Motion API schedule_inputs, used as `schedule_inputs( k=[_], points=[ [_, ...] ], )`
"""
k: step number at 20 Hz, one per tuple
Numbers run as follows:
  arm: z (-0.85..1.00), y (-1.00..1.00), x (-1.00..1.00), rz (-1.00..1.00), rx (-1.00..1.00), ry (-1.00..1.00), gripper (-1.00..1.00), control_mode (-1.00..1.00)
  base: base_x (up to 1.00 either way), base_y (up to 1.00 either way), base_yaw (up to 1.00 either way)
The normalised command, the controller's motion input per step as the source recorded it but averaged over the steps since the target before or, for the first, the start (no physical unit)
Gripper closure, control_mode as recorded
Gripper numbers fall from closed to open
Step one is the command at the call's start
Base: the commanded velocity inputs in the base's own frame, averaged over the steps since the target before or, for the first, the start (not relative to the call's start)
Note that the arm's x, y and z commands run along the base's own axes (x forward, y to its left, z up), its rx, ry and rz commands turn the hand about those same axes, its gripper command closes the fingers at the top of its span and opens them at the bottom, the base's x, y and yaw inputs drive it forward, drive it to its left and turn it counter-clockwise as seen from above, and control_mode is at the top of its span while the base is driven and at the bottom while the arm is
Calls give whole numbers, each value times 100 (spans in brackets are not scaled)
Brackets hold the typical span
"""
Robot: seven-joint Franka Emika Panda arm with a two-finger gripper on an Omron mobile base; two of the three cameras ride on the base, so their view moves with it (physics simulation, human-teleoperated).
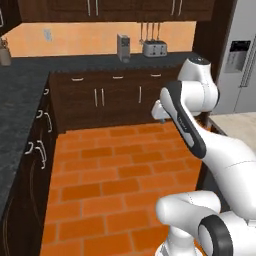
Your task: Navigate to the toaster.
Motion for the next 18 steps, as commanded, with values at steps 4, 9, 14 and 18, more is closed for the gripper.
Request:
schedule_inputs(
  k=[4,9,14,18],
  points=[
    [0,0,0,0,0,0,-100,100,100,-6,-37],
    [0,0,0,0,0,0,-100,100,100,11,-34],
    [0,0,0,0,0,0,-100,100,100,9,-18],
    [0,0,0,0,0,0,-100,100,100,1,-17]
  ],
)
